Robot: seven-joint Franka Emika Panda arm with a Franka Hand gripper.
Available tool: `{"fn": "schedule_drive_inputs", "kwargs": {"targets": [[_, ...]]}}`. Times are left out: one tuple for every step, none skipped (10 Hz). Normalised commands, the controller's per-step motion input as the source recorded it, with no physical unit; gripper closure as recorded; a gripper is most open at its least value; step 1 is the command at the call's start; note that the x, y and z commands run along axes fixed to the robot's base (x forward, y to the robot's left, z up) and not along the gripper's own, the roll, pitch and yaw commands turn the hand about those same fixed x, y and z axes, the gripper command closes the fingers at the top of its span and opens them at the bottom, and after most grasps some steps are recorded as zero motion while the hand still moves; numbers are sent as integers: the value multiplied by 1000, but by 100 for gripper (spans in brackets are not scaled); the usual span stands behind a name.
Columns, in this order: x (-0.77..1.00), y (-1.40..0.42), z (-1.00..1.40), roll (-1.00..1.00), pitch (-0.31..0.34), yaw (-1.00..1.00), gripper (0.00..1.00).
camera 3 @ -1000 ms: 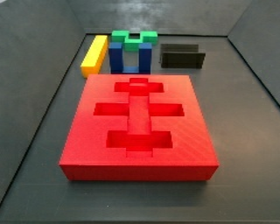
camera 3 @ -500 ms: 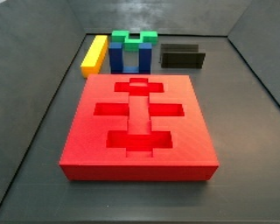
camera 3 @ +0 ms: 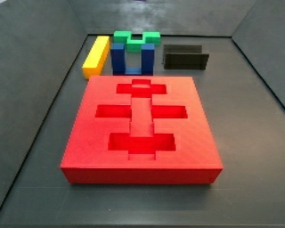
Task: Pick up the purple object. Move up. Place the purple object on the fixture. Regrasp the purple object. Move to above the board. Insert the purple object.
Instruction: Insert the purple object.
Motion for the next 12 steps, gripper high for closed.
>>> {"fn": "schedule_drive_inputs", "kwargs": {"targets": [[117,-80,-89,0,0,0,100],[209,-197,-174,-14,-16,0,100],[254,-277,-223,-51,-27,0,100],[200,-289,-243,-43,-20,0,100],[249,-323,-234,-19,0,0,100],[380,-386,-114,0,0,0,100],[420,-389,-89,0,0,0,100],[420,-400,-103,0,0,0,100],[369,-417,-114,0,0,0,100],[331,-371,-131,0,-1,0,100],[231,0,0,34,6,0,100],[54,-6,-89,0,0,0,100]]}}
